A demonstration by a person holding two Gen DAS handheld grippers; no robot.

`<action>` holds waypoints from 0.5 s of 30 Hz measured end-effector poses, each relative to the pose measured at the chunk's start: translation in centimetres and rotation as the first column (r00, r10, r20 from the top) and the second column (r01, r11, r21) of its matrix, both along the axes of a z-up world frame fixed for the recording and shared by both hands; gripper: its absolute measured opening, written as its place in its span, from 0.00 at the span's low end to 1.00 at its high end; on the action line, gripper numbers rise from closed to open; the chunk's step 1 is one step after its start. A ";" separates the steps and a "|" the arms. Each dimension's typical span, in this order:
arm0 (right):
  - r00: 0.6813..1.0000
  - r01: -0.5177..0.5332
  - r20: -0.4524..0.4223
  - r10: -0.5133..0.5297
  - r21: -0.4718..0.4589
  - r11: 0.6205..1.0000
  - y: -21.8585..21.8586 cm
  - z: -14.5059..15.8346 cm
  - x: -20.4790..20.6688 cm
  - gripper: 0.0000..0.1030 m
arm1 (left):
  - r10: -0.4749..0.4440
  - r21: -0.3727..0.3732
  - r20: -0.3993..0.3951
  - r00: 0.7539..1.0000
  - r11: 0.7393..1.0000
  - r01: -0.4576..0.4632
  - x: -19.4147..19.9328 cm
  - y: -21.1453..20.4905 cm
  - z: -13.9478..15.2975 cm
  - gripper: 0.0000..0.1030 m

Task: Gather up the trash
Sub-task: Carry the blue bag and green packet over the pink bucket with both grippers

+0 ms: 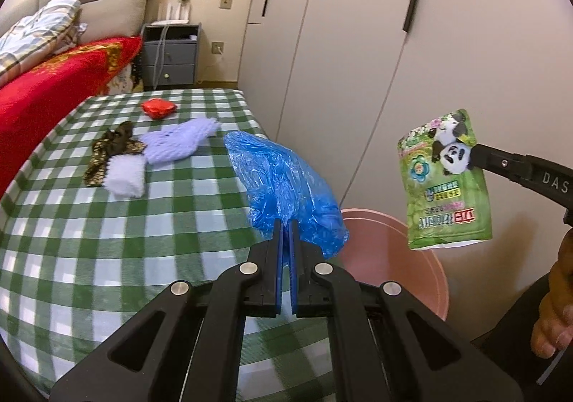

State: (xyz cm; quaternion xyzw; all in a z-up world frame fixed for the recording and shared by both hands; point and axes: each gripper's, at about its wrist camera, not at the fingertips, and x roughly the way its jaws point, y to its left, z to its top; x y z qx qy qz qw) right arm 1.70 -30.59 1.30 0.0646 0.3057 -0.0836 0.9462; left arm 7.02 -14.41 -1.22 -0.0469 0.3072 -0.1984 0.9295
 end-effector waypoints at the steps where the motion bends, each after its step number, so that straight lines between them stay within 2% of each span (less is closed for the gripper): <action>1: 1.000 0.005 -0.001 -0.005 0.001 1.000 -0.2 0.0 0.0 0.00 | -0.012 -0.003 -0.001 1.000 1.000 0.012 0.0 -0.5 -0.1 0.03; 9: 0.998 0.056 -0.009 -0.056 0.027 0.998 -1.9 -0.1 -0.3 0.00 | -0.108 -0.011 -0.042 0.993 0.994 0.108 0.4 -4.5 -1.5 0.03; 15: 0.996 0.085 -0.025 -0.084 0.027 0.996 -2.5 -0.6 -0.1 0.00 | -0.188 -0.007 -0.095 0.978 0.982 0.188 0.9 -7.4 -3.3 0.03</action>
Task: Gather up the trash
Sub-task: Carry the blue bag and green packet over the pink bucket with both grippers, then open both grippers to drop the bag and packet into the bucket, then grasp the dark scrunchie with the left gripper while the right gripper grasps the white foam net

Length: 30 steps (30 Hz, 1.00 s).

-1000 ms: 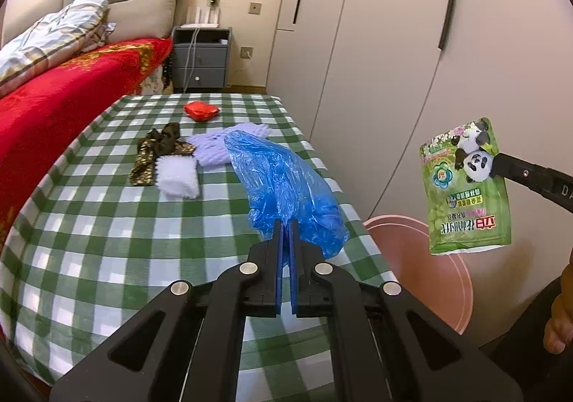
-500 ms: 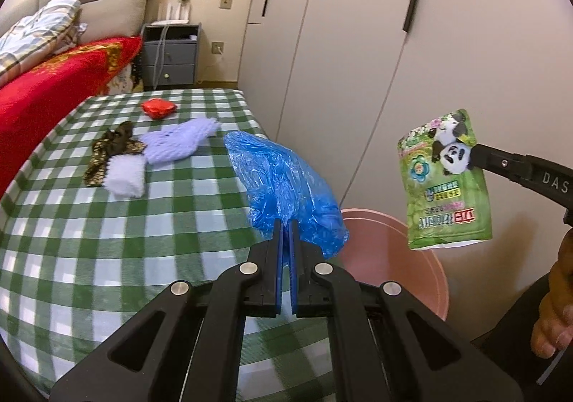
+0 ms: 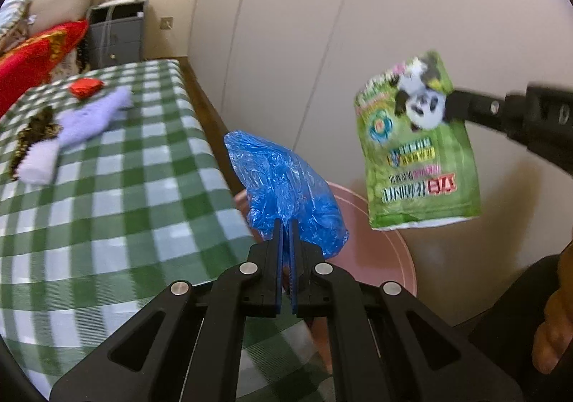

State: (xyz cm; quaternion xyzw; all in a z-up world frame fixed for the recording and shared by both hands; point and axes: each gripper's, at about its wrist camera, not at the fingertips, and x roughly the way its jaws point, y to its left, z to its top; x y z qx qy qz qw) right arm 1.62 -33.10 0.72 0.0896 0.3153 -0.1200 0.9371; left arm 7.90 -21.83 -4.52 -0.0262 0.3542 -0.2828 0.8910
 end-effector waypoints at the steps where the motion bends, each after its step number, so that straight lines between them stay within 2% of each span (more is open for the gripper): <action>1: 1.000 0.005 -0.002 -0.005 0.001 1.000 -0.1 -0.1 0.0 0.00 | -0.009 0.002 -0.009 1.000 1.000 0.009 0.1 -0.3 -0.4 0.03; 4: 1.000 0.028 -0.012 -0.028 0.002 1.000 -0.4 -0.3 0.1 0.01 | -0.048 -0.003 -0.059 0.997 0.999 0.047 0.6 -1.2 -1.6 0.03; 6: 0.999 0.043 -0.021 -0.043 -0.005 0.999 -0.5 -0.5 0.2 0.03 | -0.073 0.005 -0.088 0.993 0.997 0.074 0.8 -1.8 -2.3 0.08; 8: 0.998 0.053 -0.038 -0.054 -0.006 0.999 -0.7 -0.7 0.4 0.05 | -0.077 0.009 -0.106 0.991 0.997 0.078 0.9 -1.9 -2.7 0.25; 10: 0.997 0.061 -0.050 -0.061 -0.002 0.998 -0.8 -0.9 0.6 0.14 | -0.073 0.003 -0.114 0.991 0.997 0.073 1.0 -1.6 -2.8 0.26; 11: 0.996 0.070 -0.051 -0.070 -0.006 0.998 -0.9 -1.0 0.6 0.24 | -0.067 0.003 -0.114 0.991 0.998 0.068 1.0 -1.4 -2.8 0.26; 12: 0.996 0.075 -0.048 -0.075 -0.008 0.997 -0.9 -0.9 0.5 0.29 | -0.063 0.002 -0.112 0.992 0.998 0.064 1.0 -1.2 -2.7 0.26; 30: 0.999 0.031 0.017 -0.030 -0.008 1.000 0.5 -0.5 0.1 0.30 | 0.102 -0.025 -0.038 0.994 0.994 -0.103 1.2 4.0 -0.8 0.26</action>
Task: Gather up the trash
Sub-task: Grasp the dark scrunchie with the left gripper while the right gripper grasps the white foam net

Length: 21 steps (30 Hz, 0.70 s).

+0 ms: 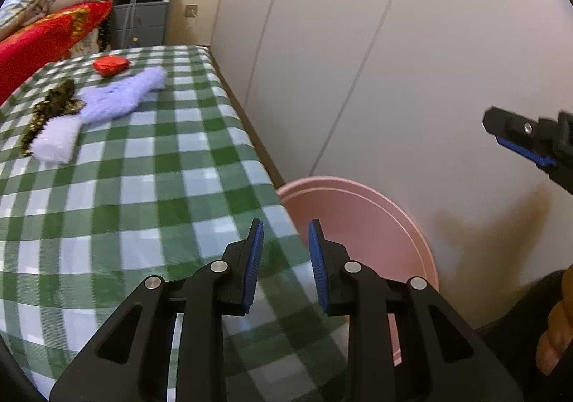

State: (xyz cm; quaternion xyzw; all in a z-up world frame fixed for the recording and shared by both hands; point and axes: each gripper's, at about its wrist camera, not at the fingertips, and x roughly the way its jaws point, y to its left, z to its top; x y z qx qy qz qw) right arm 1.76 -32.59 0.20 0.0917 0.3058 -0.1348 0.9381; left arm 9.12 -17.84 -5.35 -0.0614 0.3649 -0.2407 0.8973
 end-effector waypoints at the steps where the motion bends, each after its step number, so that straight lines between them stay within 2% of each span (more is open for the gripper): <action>1: 1.000 -0.006 0.004 0.006 0.000 1.000 0.2 0.0 0.1 0.30 | 0.016 -0.001 0.004 1.000 1.000 -0.016 0.1 0.4 0.1 0.26; 11: 0.996 -0.076 0.055 0.076 -0.001 0.997 2.1 0.1 1.3 0.30 | 0.158 -0.018 0.032 0.987 0.987 -0.158 2.5 4.2 0.4 0.26; 21: 0.974 -0.206 0.095 0.205 0.000 0.979 6.2 -0.7 5.5 0.30 | 0.310 -0.014 0.060 0.949 0.951 -0.310 4.9 9.7 0.5 0.26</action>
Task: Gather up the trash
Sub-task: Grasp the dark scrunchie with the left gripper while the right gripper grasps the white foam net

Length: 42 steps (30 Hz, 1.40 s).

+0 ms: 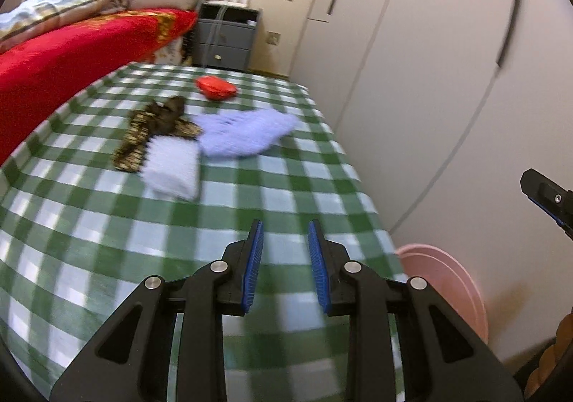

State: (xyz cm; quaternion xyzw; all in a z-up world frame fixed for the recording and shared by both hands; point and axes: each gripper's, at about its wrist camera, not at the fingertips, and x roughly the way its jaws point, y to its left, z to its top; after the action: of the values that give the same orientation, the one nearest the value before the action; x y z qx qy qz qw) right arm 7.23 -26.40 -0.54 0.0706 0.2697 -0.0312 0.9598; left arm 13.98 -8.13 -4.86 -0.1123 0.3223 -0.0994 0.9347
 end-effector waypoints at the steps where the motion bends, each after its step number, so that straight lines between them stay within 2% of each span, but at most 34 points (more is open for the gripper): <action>1: 1.000 -0.010 0.002 0.010 0.003 1.000 0.4 -0.1 0.4 0.30 | 0.011 0.006 0.005 1.000 1.000 -0.011 -0.1 0.5 0.1 0.26; 5: 0.998 -0.058 0.002 0.058 0.054 0.997 2.2 -1.2 3.2 0.30 | 0.061 0.047 0.019 0.998 0.997 -0.062 0.4 2.9 0.1 0.26; 8: 0.995 -0.101 0.002 0.102 0.083 0.991 4.0 -2.0 5.5 0.30 | 0.134 0.015 0.002 0.991 0.991 -0.134 0.9 5.3 0.0 0.26; 11: 0.990 -0.139 0.004 0.140 0.085 0.987 5.5 -2.6 7.2 0.30 | 0.162 0.053 0.016 0.987 0.985 -0.163 1.7 6.1 0.3 0.26; 19: 0.984 -0.174 -0.003 0.177 0.160 0.972 6.9 -4.0 11.6 0.30 | 0.259 0.059 0.018 0.966 0.964 -0.259 4.5 9.7 0.6 0.26; 26: 0.986 -0.148 -0.043 0.160 0.211 0.966 7.2 -6.3 15.4 0.30 | 0.247 0.066 -0.012 0.969 0.967 -0.246 7.6 10.8 -0.1 0.26; 30: 0.981 -0.154 -0.081 0.178 0.239 0.959 7.9 -7.7 17.6 0.46 | 0.248 0.057 -0.025 0.969 0.968 -0.246 8.9 11.0 -0.5 0.26; 35: 0.976 -0.154 -0.110 0.186 0.251 0.956 8.5 -8.7 19.7 0.46 | 0.236 0.056 -0.051 0.970 0.971 -0.233 10.4 10.9 -1.2 0.26; 42: 0.973 -0.141 -0.138 0.184 0.270 0.952 8.5 -9.7 21.4 0.46 | 0.260 0.059 -0.105 0.960 0.965 -0.255 11.9 11.7 -1.6 0.26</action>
State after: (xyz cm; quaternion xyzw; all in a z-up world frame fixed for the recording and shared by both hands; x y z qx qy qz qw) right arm 28.64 -17.88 -10.28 0.1698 0.3534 0.0778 0.9166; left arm 25.90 3.54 -6.44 -0.1376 0.3590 0.0366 0.9224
